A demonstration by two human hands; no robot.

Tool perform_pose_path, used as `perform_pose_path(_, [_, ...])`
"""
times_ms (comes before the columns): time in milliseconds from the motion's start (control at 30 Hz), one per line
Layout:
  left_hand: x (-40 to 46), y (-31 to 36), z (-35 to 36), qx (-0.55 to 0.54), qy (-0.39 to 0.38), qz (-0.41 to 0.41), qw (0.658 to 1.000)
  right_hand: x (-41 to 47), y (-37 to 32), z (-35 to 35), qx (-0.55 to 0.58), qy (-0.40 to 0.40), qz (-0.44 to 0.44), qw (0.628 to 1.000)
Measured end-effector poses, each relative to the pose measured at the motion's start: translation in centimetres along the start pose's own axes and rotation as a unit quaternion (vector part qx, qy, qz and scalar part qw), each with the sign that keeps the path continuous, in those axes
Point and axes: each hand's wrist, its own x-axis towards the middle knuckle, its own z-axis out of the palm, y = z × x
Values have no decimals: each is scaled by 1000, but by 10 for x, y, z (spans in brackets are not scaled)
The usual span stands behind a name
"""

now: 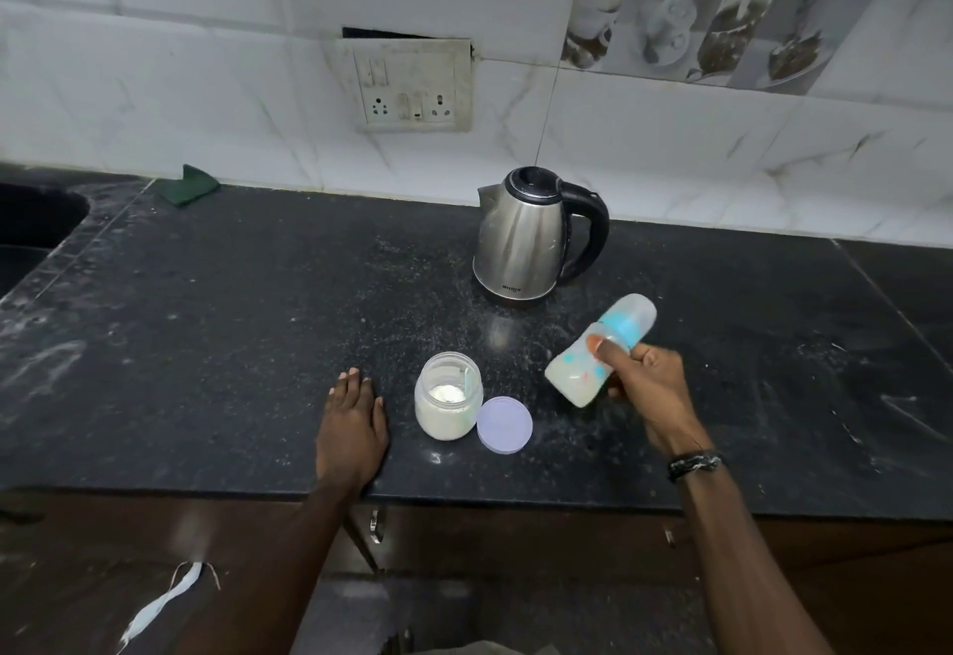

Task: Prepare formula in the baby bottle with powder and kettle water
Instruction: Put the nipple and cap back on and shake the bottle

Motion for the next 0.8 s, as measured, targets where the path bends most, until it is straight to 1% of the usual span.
perform_pose_path(33, [-1,0,0,0,1,0,1000,0,-1,-2,-21,-40,3,999])
perform_pose_path(67, [-1,0,0,0,3,0,1000,-1,-1,-3,-43,-98,9,994])
perform_pose_path(100, [0,-1,0,0,5,2,1000,-3,1,-4,-58,-135,11,989])
perform_pose_path(133, [0,-1,-1,0,4,3,1000,-3,1,-4,-52,-125,6,991])
perform_pose_path(200, [0,-1,1,2,1,1,1000,-2,-2,-6,-13,-46,-12,999])
perform_pose_path(233, [0,-2,1,4,-2,0,1000,-1,-2,-8,-8,-40,-11,999])
perform_pose_path(267, [-1,-2,1,5,-2,1,1000,0,-4,-10,-22,-71,-5,997])
perform_pose_path(333, [0,-2,0,5,4,4,1000,0,-5,-14,-113,-156,2,981])
perform_pose_path(367, [0,-1,0,4,5,4,1000,1,-5,-15,-152,-149,-7,977])
perform_pose_path(400, [0,0,-1,3,5,4,1000,2,-6,-16,-166,-116,-25,979])
perform_pose_path(433, [0,0,-1,3,4,3,1000,4,-7,-17,-164,-91,-43,981])
perform_pose_path(467, [0,0,0,3,4,3,1000,5,-8,-18,-160,-91,-49,982])
perform_pose_path(567, [-1,-1,0,3,6,5,1000,5,-13,-19,-203,-156,-9,967])
perform_pose_path(633, [-1,-1,-1,3,6,4,1000,6,-16,-19,-256,-110,-27,960])
perform_pose_path(667, [-1,-1,-1,4,5,4,1000,7,-16,-18,-258,-98,-43,960])
perform_pose_path(700, [-1,-1,-1,4,4,4,1000,7,-16,-17,-248,-108,-52,961])
perform_pose_path(733, [0,-1,-1,5,5,5,1000,7,-17,-17,-237,-131,-44,962])
perform_pose_path(767, [0,0,-1,5,6,5,1000,6,-18,-17,-239,-153,-27,958])
perform_pose_path(800, [0,0,-1,5,6,4,1000,7,-17,-17,-256,-158,-23,953])
